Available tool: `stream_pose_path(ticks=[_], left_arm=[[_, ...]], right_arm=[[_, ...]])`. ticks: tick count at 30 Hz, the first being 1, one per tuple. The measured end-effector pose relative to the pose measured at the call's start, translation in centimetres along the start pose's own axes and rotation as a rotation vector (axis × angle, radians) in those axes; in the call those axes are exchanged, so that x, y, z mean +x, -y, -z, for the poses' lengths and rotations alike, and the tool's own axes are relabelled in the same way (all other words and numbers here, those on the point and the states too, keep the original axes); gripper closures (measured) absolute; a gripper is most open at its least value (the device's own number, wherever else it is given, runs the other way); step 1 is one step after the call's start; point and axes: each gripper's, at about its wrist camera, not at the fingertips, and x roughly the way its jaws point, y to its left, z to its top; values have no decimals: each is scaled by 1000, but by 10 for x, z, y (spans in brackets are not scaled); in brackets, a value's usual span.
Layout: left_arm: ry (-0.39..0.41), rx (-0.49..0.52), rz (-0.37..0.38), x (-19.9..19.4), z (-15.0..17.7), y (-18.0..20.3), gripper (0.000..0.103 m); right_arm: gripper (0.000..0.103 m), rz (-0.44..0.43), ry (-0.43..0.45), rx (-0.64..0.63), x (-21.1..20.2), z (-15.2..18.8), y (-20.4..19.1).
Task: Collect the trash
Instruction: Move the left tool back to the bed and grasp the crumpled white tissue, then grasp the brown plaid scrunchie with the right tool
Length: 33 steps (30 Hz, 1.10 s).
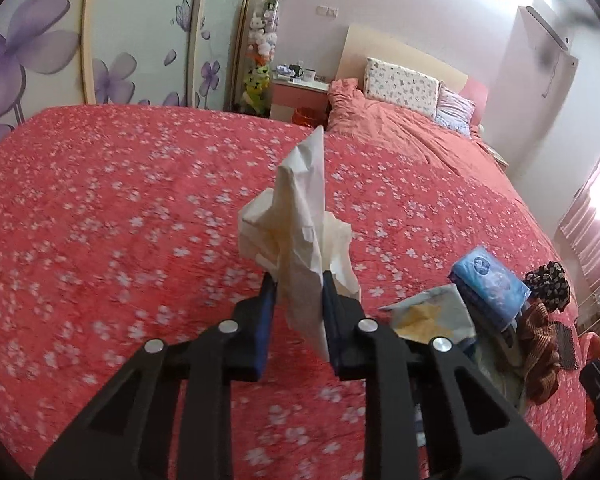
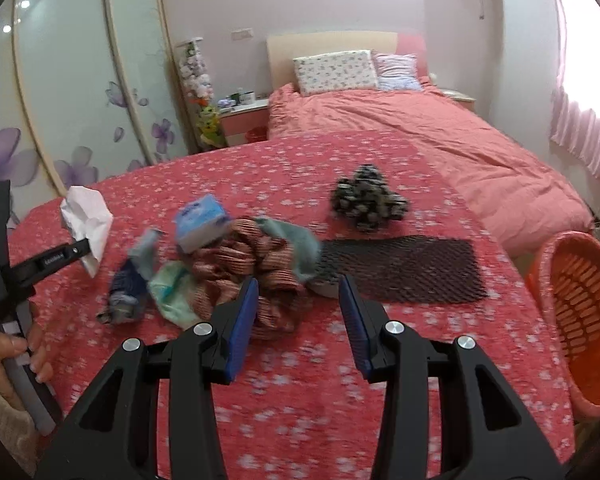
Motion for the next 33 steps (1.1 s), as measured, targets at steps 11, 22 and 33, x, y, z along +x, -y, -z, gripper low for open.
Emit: stream_pose_path(ticks=[11, 22, 33], left_arm=[[28, -1, 13, -23, 0, -17, 79], [48, 15, 48, -47, 0, -8, 79], [83, 94, 119, -87, 3, 36, 78]], right_arm=[[80, -52, -75, -70, 36, 0, -35], [99, -78, 68, -50, -15, -14, -23], [99, -90, 238, 13, -80, -32, 9]])
